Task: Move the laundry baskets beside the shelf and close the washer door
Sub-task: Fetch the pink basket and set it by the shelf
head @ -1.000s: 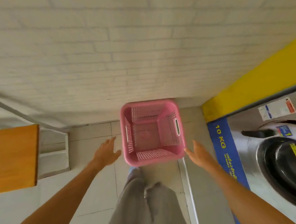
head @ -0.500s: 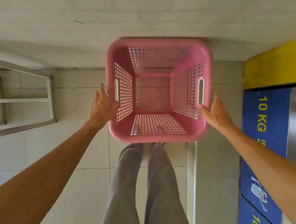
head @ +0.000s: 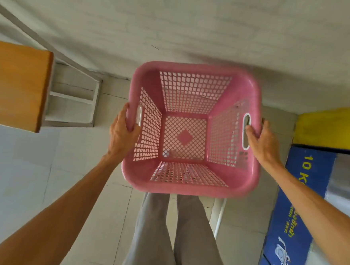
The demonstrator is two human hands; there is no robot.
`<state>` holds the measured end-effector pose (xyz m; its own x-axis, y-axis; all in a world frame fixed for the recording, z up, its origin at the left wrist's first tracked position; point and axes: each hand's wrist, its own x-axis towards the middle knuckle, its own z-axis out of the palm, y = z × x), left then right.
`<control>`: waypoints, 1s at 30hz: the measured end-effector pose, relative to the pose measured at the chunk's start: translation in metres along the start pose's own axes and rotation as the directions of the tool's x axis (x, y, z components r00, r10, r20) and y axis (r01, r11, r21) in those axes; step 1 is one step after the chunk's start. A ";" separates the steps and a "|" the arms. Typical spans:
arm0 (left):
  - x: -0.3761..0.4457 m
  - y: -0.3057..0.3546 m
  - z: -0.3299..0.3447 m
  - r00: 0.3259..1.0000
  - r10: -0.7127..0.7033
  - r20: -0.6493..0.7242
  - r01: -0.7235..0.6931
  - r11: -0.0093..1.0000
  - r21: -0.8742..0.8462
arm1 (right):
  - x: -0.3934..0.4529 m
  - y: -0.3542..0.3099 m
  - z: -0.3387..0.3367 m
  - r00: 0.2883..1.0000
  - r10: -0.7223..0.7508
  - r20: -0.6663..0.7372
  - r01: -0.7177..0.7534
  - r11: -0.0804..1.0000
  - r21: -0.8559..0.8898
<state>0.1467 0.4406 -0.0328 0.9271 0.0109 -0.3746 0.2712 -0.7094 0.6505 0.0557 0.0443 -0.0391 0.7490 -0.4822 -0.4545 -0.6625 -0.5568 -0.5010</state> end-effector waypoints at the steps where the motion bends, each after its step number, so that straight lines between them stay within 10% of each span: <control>1: -0.018 0.008 -0.025 0.999 -0.023 -0.035 0.022 0.999 -0.028 | -0.014 -0.023 -0.011 1.000 -0.009 -0.009 0.009 0.999 0.044; 10: -0.189 0.012 -0.258 0.869 -0.227 -0.440 0.091 0.947 -0.309 | -0.147 -0.255 -0.046 0.907 -0.379 0.184 0.328 0.910 0.256; 19: -0.394 -0.112 -0.378 0.417 -0.574 -0.704 0.122 0.803 -0.583 | -0.307 -0.472 0.074 0.520 -0.752 0.405 0.729 0.638 0.247; 30: -0.547 -0.284 -0.507 0.139 -0.658 -0.740 0.129 0.753 -0.645 | -0.525 -0.610 0.268 0.158 -0.839 0.521 0.867 0.371 0.333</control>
<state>-0.3065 0.9935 0.3227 0.1417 0.9899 0.0095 0.4906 -0.0786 0.8678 0.0637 0.8187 0.3077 0.6682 0.7431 -0.0357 0.4001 -0.3995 -0.8248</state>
